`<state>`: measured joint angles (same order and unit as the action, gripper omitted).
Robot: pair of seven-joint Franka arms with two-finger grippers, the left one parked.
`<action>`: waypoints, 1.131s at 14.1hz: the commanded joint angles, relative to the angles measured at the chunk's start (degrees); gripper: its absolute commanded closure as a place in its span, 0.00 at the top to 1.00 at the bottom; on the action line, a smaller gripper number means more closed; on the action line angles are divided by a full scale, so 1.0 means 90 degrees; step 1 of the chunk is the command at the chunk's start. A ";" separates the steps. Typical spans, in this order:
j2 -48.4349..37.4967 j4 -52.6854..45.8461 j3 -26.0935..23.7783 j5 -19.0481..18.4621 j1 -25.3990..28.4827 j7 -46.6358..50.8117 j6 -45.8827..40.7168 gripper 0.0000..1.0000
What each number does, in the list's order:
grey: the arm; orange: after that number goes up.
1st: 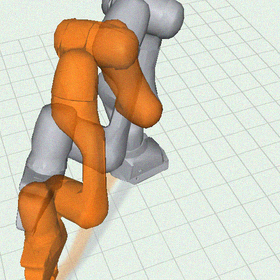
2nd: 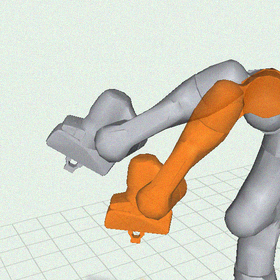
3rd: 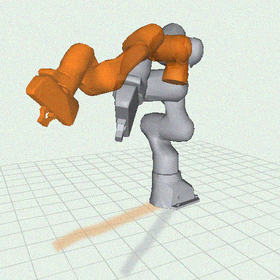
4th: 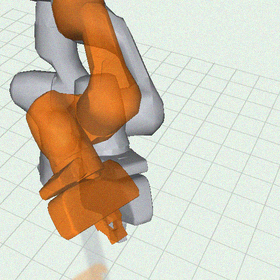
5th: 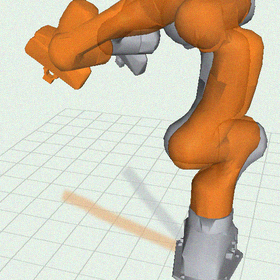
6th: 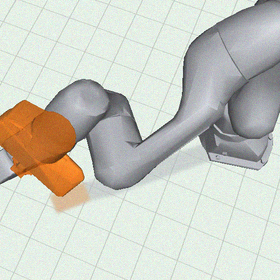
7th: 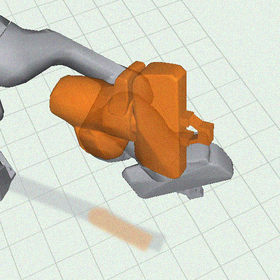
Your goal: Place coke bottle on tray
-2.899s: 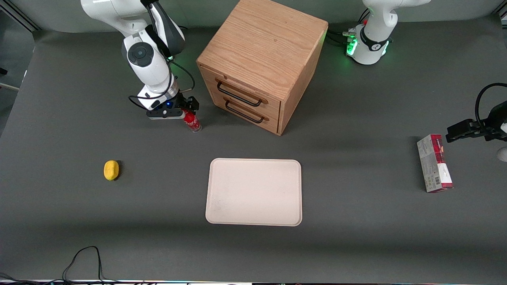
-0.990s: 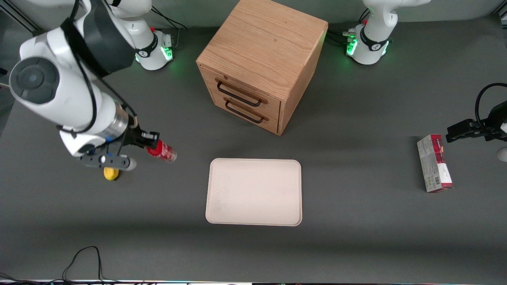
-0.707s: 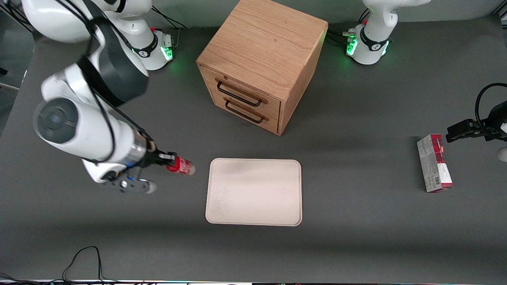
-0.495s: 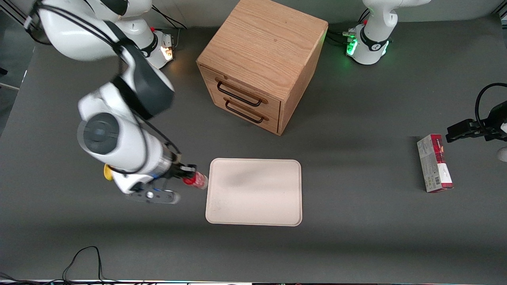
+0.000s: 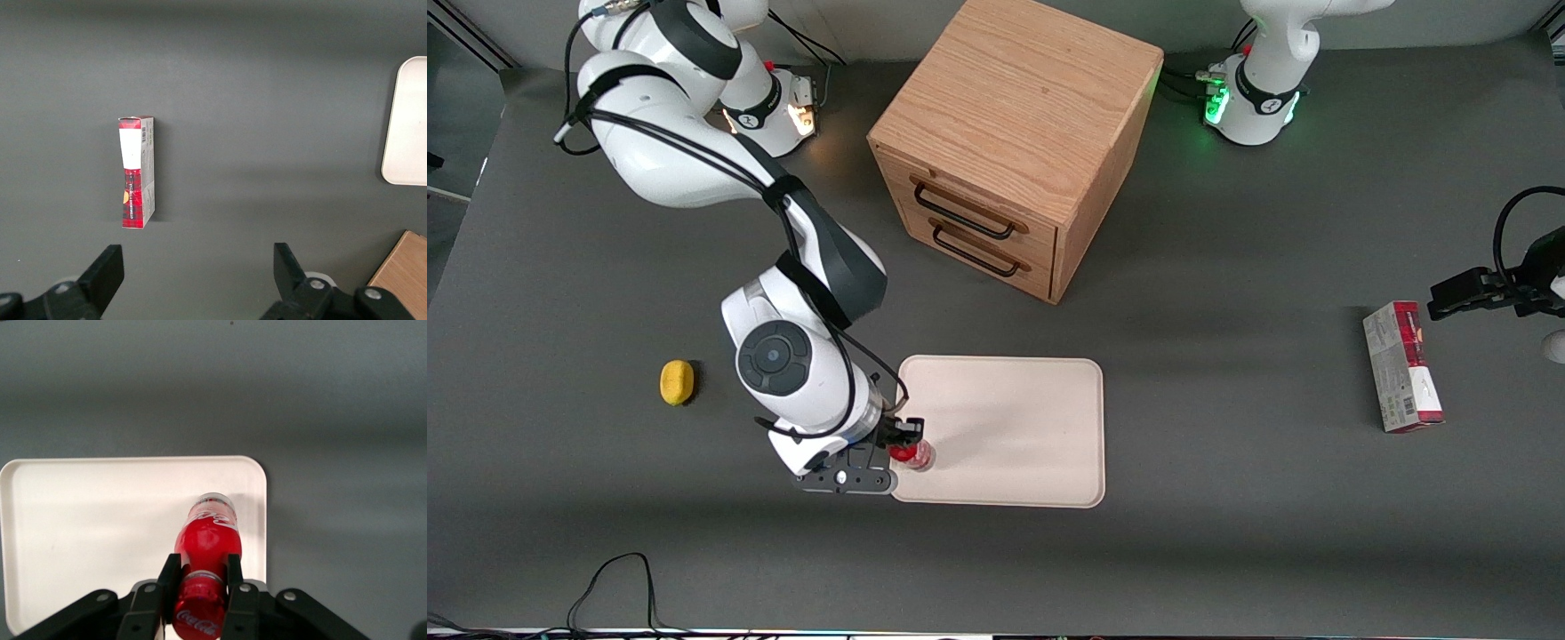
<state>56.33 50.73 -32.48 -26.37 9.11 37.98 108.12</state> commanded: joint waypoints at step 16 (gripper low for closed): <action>-0.2229 0.2295 0.0931 -0.0022 -0.0191 0.0067 0.0437 1.00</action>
<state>48.41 56.27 -27.68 -28.31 9.67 37.93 110.96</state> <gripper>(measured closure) 0.000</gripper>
